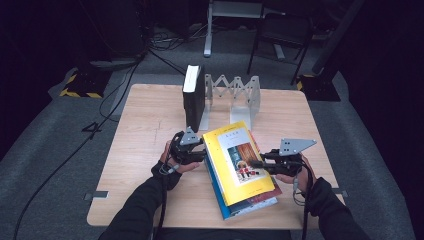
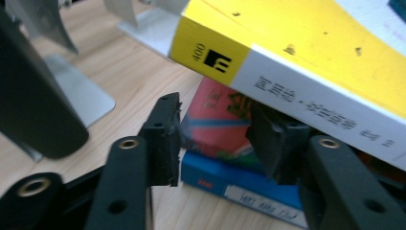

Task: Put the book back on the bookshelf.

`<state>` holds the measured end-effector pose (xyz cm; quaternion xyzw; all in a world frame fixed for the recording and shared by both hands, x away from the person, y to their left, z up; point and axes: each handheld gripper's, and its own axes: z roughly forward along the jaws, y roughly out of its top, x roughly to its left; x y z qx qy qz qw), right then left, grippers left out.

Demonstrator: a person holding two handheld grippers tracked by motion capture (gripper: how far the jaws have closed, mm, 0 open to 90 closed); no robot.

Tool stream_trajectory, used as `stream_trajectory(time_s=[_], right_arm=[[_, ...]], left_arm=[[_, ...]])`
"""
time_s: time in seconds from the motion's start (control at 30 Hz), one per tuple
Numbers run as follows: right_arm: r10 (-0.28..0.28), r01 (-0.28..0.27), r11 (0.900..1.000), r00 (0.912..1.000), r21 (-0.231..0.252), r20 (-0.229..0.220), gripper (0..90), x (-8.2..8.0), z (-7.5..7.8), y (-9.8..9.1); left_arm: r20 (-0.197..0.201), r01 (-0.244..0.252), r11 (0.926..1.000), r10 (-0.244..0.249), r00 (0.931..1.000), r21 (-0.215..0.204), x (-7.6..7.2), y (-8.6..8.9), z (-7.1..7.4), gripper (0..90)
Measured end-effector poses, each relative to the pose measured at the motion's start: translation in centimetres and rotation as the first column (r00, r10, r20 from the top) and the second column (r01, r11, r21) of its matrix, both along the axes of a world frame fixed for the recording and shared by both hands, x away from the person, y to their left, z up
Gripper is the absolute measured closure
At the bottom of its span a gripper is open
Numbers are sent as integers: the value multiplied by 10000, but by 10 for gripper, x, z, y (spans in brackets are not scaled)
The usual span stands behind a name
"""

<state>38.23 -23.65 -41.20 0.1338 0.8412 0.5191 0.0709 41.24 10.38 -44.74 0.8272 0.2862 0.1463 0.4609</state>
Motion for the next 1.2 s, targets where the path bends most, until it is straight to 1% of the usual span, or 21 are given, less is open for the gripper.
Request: stream_trajectory(time_s=[0.07, 0.1, 0.2, 0.27, 0.3, 0.33, 0.37, 0.43, 0.5, 0.53, 0.6, 0.67, 0.77, 0.8, 0.83, 0.87, 0.9, 0.93, 1.07, 1.13, 1.2], right_arm=[[226, -227, 9997, 9996, -29, -139, 549, 0, 2, -1], [273, -275, 9996, 9995, -83, -187, 516, 0, 3, 0], [174, -182, 9994, 9994, -297, -282, 508, 3, 3, 1], [152, -151, 9999, 9975, 24, -683, 510, 8, 3, -2], [123, -118, 9999, 9974, 72, -714, 526, 9, 3, -2], [63, -51, 9999, 9971, 154, -762, 590, 11, 3, -3], [-47, 54, 9999, 9978, 112, -666, 618, 11, 4, -2], [-345, 349, 9994, 9986, 76, -390, 677, 12, 6, -2], [-549, 556, 9979, 9983, 329, -198, 728, 11, 8, -4], [-732, 729, 9960, 9973, 518, 33, 759, 9, 10, -6], [-981, 947, 9929, 9941, 723, 455, 790, 8, 13, -7], [-1240, 1175, 9899, 9888, 795, 830, 808, 7, 14, -7], [-1558, 1444, 9852, 9789, 918, 1320, 822, 2, 16, -10], [-1593, 1469, 9846, 9771, 949, 1409, 822, 0, 16, -10], [-1613, 1475, 9843, 9745, 965, 1558, 822, -2, 16, -11], [-1639, 1474, 9836, 9710, 1040, 1740, 824, -6, 14, -13], [-1639, 1474, 9836, 9710, 1040, 1740, 824, -6, 14, -13], [-1666, 1471, 9827, 9675, 1126, 1901, 827, -12, 13, -14], [-1743, 1489, 9810, 9582, 1248, 2267, 830, -26, 11, -18], [-1784, 1508, 9799, 9556, 1308, 2345, 830, -30, 9, -21], [-1777, 1496, 9804, 9520, 1279, 2491, 830, -34, 8, -23]], left_arm=[[39, 347, 9991, -346, 9994, -239, -1, -3, 6, 610], [158, 492, 9983, -487, 9987, -304, -2, -5, 9, 642], [299, 605, 9975, -594, 9978, -369, -2, -10, 19, 716], [320, 744, 9959, -729, 9968, -511, 0, -10, 23, 738], [366, 803, 9953, -784, 9963, -536, 1, -11, 26, 761], [361, 833, 9950, -813, 9960, -555, 1, -12, 28, 786], [429, 800, 9952, -776, 9961, -567, 2, -14, 32, 804], [582, 825, 9949, -791, 9952, -580, 3, -14, 37, 831], [629, 851, 9940, -808, 9947, -690, 4, -14, 40, 848], [821, 999, 9914, -930, 9923, -848, 5, -13, 49, 864], [939, 1163, 9894, -1080, 9897, -873, 4, -15, 56, 893], [1164, 1267, 9894, -1179, 9862, -715, 3, -17, 64, 893], [1428, 1390, 9878, -1280, 9814, -703, -1, -21, 73, 891], [1539, 1354, 9881, -1229, 9804, -735, -3, -22, 76, 888], [1558, 1314, 9870, -1160, 9810, -929, -4, -22, 78, 874], [1684, 1308, 9864, -1128, 9792, -999, -7, -23, 79, 855], [1684, 1308, 9864, -1128, 9792, -999, -7, -23, 79, 825], [1704, 1198, 9872, -1008, 9802, -1049, -9, -24, 79, 825], [1878, 906, 9919, -726, 9795, -894, -18, -24, 77, 702], [1868, 894, 9917, -709, 9798, -924, -24, -23, 74, 670], [1869, 847, 9933, -688, 9800, -783, -30, -24, 71, 625]])
